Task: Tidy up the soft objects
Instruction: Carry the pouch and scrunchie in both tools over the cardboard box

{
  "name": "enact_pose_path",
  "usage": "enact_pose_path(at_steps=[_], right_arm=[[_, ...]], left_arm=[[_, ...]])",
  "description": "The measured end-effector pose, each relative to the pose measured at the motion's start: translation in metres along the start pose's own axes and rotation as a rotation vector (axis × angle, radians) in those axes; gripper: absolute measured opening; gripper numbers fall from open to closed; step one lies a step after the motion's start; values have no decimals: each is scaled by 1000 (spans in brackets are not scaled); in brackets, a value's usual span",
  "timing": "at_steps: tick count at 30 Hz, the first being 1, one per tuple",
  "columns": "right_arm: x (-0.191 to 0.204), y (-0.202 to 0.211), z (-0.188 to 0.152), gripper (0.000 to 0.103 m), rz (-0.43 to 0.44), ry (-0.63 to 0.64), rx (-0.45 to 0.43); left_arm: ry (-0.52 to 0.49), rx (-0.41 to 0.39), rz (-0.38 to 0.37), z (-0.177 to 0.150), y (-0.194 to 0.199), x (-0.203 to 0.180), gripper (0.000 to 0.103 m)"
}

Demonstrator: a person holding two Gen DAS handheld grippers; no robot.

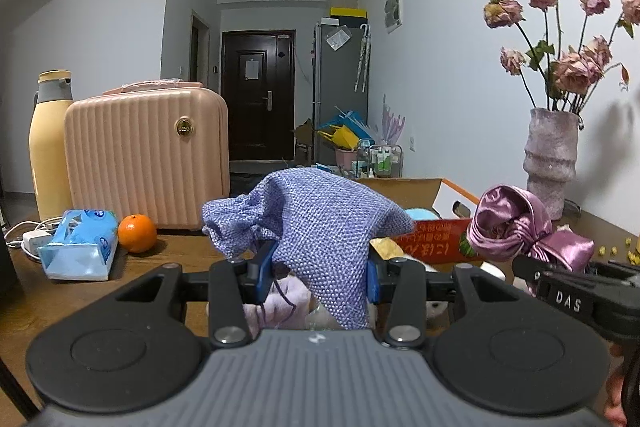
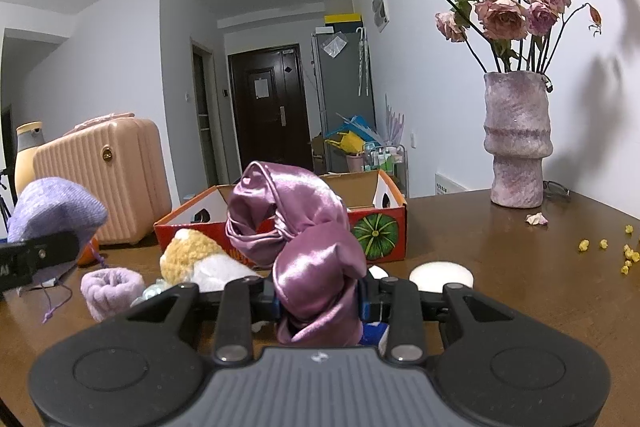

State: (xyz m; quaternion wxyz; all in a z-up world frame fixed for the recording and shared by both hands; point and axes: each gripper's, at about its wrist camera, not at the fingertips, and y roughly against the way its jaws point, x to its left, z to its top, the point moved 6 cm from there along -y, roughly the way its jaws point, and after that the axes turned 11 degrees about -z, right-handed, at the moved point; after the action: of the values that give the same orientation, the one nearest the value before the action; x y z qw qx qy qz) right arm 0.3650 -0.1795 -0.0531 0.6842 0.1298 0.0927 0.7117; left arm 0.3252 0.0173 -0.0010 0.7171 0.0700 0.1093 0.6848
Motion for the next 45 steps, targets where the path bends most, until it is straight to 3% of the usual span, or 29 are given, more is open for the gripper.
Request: enact_pose_path(at_steps=[14, 45], right_arm=[[8, -26, 14, 32, -9, -18, -48], [28, -97, 38, 32, -5, -61, -69]], left_arm=[[23, -33, 15, 19, -35, 4, 43], [35, -63, 15, 41, -111, 7, 43]])
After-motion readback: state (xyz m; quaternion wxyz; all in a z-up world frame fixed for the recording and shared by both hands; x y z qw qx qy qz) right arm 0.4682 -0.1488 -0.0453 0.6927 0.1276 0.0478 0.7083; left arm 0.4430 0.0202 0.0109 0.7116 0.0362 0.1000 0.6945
